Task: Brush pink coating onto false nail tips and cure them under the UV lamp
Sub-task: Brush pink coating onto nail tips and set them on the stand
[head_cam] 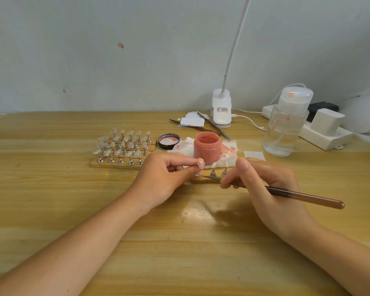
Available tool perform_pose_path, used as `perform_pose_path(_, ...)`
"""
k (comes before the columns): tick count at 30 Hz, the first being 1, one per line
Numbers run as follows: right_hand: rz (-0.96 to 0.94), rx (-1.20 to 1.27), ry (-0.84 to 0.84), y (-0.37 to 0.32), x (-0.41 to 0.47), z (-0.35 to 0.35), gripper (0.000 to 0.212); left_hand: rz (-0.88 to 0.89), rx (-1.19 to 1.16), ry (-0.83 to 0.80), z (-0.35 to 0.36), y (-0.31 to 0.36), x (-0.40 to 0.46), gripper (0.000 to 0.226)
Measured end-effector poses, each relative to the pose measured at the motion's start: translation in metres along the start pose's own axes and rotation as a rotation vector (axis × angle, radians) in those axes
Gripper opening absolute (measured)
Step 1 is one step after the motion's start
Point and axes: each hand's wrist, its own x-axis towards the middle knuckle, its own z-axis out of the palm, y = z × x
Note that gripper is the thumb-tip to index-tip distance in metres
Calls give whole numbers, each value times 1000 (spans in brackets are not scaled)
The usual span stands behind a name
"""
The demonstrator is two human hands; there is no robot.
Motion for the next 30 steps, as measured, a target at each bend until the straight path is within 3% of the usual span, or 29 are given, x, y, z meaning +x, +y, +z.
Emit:
perform_pose_path(4,-32,-108,30,-1,3,1,34,33,44,-7,-1,-2,1,10)
perform_pose_path(8,-8,-27,-1,0,1,1,40,48,71,-8,-1,-3,2,11)
perform_pose_path(12,-74,-153,12,-2,4,2,32,59,84,-9,-1,-2,2,12)
perform_pose_path(16,-27,-80,-16,-1,0,1,42,66,92,-4,-1,-3,3,18)
perform_pose_path(20,-96,-189,12,-1,3,3,36,69,96,-4,-1,-3,3,23)
perform_pose_path(30,-70,-148,2,2,1,2,41,49,90,-9,-2,-5,2,27)
